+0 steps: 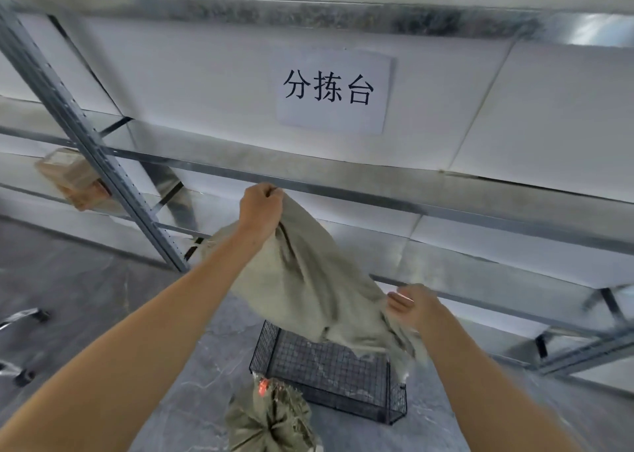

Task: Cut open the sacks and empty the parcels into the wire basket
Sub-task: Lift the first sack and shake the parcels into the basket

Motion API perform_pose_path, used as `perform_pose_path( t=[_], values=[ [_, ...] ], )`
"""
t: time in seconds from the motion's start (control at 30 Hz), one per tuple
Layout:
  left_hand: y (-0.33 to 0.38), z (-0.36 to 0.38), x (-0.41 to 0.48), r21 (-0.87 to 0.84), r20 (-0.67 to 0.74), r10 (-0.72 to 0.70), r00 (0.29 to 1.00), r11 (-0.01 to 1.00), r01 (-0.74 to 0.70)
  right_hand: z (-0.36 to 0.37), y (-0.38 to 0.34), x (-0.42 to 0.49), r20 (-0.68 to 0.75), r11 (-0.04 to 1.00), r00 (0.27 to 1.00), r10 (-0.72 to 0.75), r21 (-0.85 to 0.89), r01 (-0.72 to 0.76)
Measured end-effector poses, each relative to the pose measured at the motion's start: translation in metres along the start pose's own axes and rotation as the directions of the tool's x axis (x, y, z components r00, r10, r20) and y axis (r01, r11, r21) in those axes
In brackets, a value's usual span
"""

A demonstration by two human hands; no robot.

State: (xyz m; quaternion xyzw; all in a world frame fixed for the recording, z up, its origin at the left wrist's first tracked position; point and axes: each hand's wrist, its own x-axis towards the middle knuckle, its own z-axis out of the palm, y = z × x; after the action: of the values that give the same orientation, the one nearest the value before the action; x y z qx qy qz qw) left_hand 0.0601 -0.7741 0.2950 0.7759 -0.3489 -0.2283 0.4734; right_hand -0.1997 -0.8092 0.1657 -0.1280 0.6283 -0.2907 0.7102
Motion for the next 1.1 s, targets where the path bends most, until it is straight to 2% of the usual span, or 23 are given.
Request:
perform_pose_path(
  t=[0.1, 0.2, 0.27, 0.33, 0.37, 0.43, 0.53, 0.7, 0.8, 0.9, 0.97, 1.03, 1.1],
  values=[
    [-0.002, 0.021, -0.001, 0.030, 0.050, 0.000, 0.999, 1.000, -0.001, 0.034, -0.007, -0.008, 0.114, 0.995, 0.992, -0.053, -0.073, 0.061],
    [-0.014, 0.035, 0.000, 0.054, 0.110, -0.004, 0.994, 0.999, -0.002, 0.074, -0.006, -0.023, 0.308, 0.925, 0.927, -0.214, -0.241, 0.294],
    [-0.024, 0.040, -0.002, 0.107, 0.140, -0.008, 0.990, 0.994, -0.007, 0.099, -0.003, -0.034, 0.432, 0.749, 0.832, -0.347, -0.406, 0.523],
    [-0.033, 0.043, -0.003, 0.128, 0.163, -0.012, 0.986, 0.992, -0.009, 0.124, 0.003, -0.041, 0.553, 0.514, 0.745, -0.372, -0.546, 0.662],
    [-0.037, 0.044, -0.002, 0.127, 0.174, -0.023, 0.985, 0.992, 0.001, 0.135, 0.007, -0.043, 0.606, 0.415, 0.710, -0.359, -0.578, 0.703],
    [-0.044, 0.043, 0.000, 0.129, 0.179, -0.042, 0.983, 0.992, 0.019, 0.153, 0.019, -0.039, 0.653, 0.290, 0.663, -0.365, -0.597, 0.748],
    [-0.051, 0.040, 0.005, 0.132, 0.186, -0.029, 0.982, 0.991, 0.004, 0.165, 0.026, -0.030, 0.583, 0.155, 0.629, -0.514, -0.658, 0.737],
    [-0.058, 0.032, 0.015, 0.088, 0.255, -0.027, 0.966, 0.996, 0.004, 0.171, 0.022, -0.030, 0.500, 0.208, 0.600, -0.624, -0.634, 0.745],
    [-0.060, 0.028, 0.024, 0.011, 0.325, -0.086, 0.942, 0.996, 0.088, 0.173, 0.019, -0.033, 0.449, 0.247, 0.590, -0.671, -0.616, 0.748],
    [-0.072, 0.018, 0.038, -0.054, 0.287, -0.151, 0.946, 0.983, 0.173, 0.169, 0.013, -0.034, 0.395, 0.270, 0.587, -0.706, -0.617, 0.740],
    [-0.091, 0.008, 0.049, 0.017, 0.239, -0.191, 0.952, 0.981, 0.192, 0.165, 0.007, -0.034, 0.357, 0.282, 0.589, -0.725, -0.626, 0.727],
    [-0.113, -0.002, 0.059, 0.200, 0.234, -0.220, 0.947, 0.964, 0.175, 0.162, 0.001, -0.033, 0.324, 0.296, 0.587, -0.741, -0.628, 0.720],
    [-0.135, -0.009, 0.065, 0.428, 0.297, -0.263, 0.918, 0.896, 0.118, 0.159, -0.007, -0.032, 0.276, 0.319, 0.588, -0.761, -0.629, 0.708]
  ],
)
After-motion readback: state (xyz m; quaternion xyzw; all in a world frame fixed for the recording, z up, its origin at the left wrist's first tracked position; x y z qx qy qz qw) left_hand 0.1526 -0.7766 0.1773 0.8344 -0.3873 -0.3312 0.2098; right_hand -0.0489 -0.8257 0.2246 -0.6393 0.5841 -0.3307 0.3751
